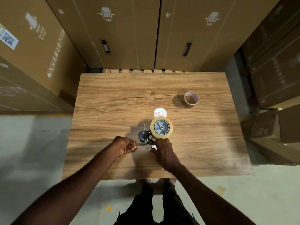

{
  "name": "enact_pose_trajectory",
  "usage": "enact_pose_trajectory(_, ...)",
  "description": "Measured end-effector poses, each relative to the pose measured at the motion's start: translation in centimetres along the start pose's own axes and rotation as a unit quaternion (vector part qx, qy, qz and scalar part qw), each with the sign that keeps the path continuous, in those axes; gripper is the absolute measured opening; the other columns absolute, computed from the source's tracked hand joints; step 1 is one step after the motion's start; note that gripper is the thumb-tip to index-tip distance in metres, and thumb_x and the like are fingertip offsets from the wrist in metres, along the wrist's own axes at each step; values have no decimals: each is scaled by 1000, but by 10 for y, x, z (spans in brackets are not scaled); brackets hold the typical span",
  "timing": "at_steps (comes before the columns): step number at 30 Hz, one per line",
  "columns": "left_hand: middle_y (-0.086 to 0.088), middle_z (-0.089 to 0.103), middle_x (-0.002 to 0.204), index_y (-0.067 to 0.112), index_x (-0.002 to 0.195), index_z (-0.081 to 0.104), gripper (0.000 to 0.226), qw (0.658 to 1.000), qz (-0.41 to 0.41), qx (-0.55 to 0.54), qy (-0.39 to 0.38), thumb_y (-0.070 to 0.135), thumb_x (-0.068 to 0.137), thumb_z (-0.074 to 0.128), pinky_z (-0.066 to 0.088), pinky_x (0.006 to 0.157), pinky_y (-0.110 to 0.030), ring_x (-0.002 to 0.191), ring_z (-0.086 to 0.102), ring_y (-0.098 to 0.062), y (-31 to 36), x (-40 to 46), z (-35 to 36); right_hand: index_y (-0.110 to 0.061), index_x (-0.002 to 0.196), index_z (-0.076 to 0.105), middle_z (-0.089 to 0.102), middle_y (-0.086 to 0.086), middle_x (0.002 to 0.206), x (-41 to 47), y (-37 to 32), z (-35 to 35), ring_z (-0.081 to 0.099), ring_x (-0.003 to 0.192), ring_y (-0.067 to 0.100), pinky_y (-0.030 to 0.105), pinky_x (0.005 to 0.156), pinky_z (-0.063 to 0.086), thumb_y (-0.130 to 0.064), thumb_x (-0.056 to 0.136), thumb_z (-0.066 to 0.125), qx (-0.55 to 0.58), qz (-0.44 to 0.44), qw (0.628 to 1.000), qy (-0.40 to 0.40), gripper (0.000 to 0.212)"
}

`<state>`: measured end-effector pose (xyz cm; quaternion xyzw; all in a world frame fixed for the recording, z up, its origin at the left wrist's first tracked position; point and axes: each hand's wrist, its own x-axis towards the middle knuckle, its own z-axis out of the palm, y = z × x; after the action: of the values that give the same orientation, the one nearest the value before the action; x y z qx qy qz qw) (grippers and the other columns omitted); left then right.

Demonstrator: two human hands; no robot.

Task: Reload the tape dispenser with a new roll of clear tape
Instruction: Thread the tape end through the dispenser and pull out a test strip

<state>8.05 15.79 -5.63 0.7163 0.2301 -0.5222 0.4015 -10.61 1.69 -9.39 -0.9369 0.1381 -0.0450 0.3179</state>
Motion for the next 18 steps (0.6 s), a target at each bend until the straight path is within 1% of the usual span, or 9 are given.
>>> enact_pose_trajectory(4, -7, 66, 43, -2, 78, 64, 21, 1000, 2, 2, -4, -4, 97, 55, 54, 40, -19, 35, 64, -10, 2, -3, 2, -21, 123, 51, 62, 8, 110, -3, 2, 3, 52, 92, 30, 43, 77, 45, -43, 107, 49, -17, -15, 1000, 21, 27)
enact_pose_trajectory(6, -7, 66, 44, -1, 79, 64, 21, 1000, 2, 2, -6, -3, 98, 54, 54, 41, -19, 35, 64, -10, 4, -3, 3, -19, 122, 54, 60, 8, 110, -4, 3, 3, 52, 92, 29, 43, 77, 46, -47, 109, 38, -22, -15, 999, 20, 35)
enact_pose_trajectory(8, -9, 67, 46, -3, 80, 64, 20, 1000, 0, 0, -10, -3, 97, 55, 55, 40, -20, 36, 65, -11, 4, -3, 2, -16, 122, 57, 60, 8, 111, -4, 3, 2, 52, 93, 29, 47, 78, 49, -47, 109, 38, -28, -7, 1000, 12, 39)
enact_pose_trajectory(9, -11, 69, 50, -4, 82, 65, 17, 1000, -1, -1, -11, -4, 97, 56, 56, 40, -21, 38, 67, -12, 4, -3, 1, -16, 122, 59, 61, 7, 112, -4, 1, 1, 53, 95, 29, 48, 79, 50, -48, 108, 43, -30, 4, 999, 10, 39)
enact_pose_trajectory(11, -15, 71, 65, -6, 86, 66, 12, 1000, -3, 1, -13, -3, 96, 59, 57, 42, -23, 41, 69, -15, 2, -3, -1, -14, 124, 60, 61, 7, 118, -8, -4, 1, 54, 103, 27, 41, 87, 51, -50, 102, 59, -20, 46, 999, 17, 43)
enact_pose_trajectory(14, -15, 69, 73, -5, 85, 65, 13, 1000, -9, -6, -19, -2, 96, 59, 59, 45, -25, 43, 70, -15, 0, -3, -2, -9, 135, 56, 57, 6, 128, -20, -14, 4, 52, 114, 22, 27, 94, 45, -50, 88, 78, 62, 152, 984, 66, 66)
enact_pose_trajectory(16, -15, 68, 76, -3, 84, 64, 14, 1000, -13, -14, -23, -2, 97, 58, 59, 47, -26, 44, 70, -16, -2, -4, -2, -8, 143, 45, 53, 5, 133, -24, -19, 6, 52, 118, 18, 27, 95, 47, -50, 77, 89, 156, 247, 952, 96, 90)
enact_pose_trajectory(17, -15, 67, 77, -3, 83, 63, 15, 999, -16, -19, -26, -2, 97, 57, 59, 47, -26, 43, 70, -16, -2, -4, -1, -8, 144, 41, 54, 7, 134, -21, -21, 5, 55, 118, 20, 30, 94, 50, -49, 72, 94, 196, 297, 930, 94, 98)
enact_pose_trajectory(18, -15, 66, 78, -2, 82, 62, 16, 999, -19, -23, -28, -2, 97, 56, 59, 46, -25, 42, 70, -16, -2, -5, -1, -7, 142, 39, 58, 11, 132, -17, -21, 5, 61, 115, 25, 34, 90, 53, -47, 69, 97, 219, 335, 913, 83, 102)
